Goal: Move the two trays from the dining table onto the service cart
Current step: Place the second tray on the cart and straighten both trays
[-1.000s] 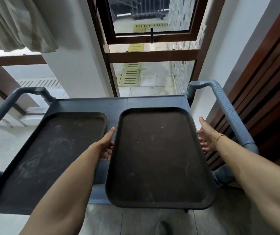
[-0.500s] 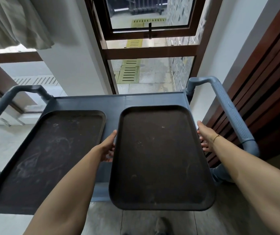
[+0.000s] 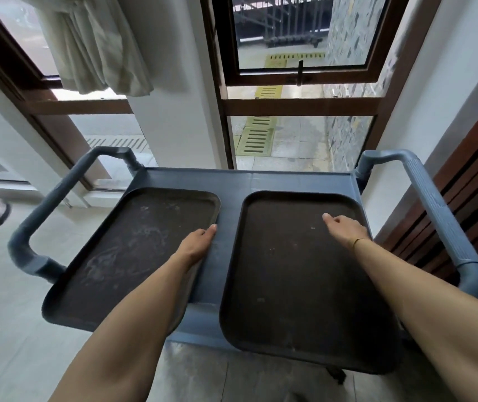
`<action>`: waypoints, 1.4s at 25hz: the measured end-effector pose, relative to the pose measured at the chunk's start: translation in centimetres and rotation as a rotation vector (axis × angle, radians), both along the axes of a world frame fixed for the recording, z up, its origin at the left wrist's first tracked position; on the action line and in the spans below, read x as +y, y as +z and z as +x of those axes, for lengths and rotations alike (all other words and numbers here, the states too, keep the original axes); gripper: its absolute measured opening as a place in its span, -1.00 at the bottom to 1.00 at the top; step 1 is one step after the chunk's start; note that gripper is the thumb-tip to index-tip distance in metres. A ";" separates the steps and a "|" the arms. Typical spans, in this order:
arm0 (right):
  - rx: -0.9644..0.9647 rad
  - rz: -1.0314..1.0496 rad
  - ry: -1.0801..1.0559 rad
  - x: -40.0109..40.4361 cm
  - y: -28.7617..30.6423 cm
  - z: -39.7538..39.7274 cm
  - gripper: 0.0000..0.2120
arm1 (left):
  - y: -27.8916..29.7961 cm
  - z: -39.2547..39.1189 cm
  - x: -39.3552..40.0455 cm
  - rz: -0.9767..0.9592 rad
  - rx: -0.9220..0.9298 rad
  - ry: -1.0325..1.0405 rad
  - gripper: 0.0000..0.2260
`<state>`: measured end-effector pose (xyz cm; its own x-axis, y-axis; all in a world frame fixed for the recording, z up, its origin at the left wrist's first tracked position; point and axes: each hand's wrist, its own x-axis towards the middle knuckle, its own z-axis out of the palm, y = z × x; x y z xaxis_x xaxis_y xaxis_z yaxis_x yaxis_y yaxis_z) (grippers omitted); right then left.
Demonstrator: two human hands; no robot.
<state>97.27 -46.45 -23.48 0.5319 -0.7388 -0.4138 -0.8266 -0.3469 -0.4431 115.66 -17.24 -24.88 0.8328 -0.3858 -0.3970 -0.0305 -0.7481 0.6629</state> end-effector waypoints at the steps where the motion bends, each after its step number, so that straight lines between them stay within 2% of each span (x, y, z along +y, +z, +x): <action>1: -0.010 -0.017 0.024 1.3 0.3 0.9 -0.40 | 0.3 0.5 1.4 0.022 -0.070 -0.002 -0.48; 5: -0.062 -0.026 0.128 7.2 1.5 4.8 -0.40 | 1.2 2.5 7.8 0.035 -0.265 -0.022 -0.54; 9: -0.093 0.005 0.263 15.2 1.4 9.2 -0.36 | 1.5 4.4 15.8 0.015 -0.377 -0.064 -0.57; 15: -0.129 -0.024 0.379 27.3 0.5 14.5 -0.36 | 1.4 8.1 24.8 0.128 -0.350 -0.190 -0.48; 20: -0.057 -0.195 0.474 34.4 -0.5 15.0 -0.36 | -0.2 9.3 28.6 0.200 -0.276 -0.304 -0.40; 23: 0.011 -0.215 0.529 37.5 -1.6 13.7 -0.30 | -1.0 9.5 30.0 0.337 -0.298 -0.480 -0.30; 26: 0.057 -0.190 0.626 40.1 -3.2 11.9 -0.13 | -2.1 9.5 31.4 0.449 -0.279 -0.705 -0.15; 29: 0.120 -0.148 0.718 42.0 -4.7 11.0 0.00 | -3.1 9.5 32.6 0.501 -0.233 -0.809 -0.03; 32: 0.196 -0.139 0.783 43.5 -5.9 10.4 0.03 | -4.1 9.4 33.7 0.549 -0.225 -0.851 0.01; 35: 0.265 -0.202 0.818 44.4 -6.7 10.2 -0.04 | -4.7 9.2 34.4 0.591 -0.307 -0.923 0.02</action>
<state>107.44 -2.07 -30.22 0.8311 -0.2408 -0.5012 -0.3515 -0.9260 -0.1379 124.87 17.12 -29.62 0.4216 -0.7221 -0.5485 -0.8318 -0.5488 0.0832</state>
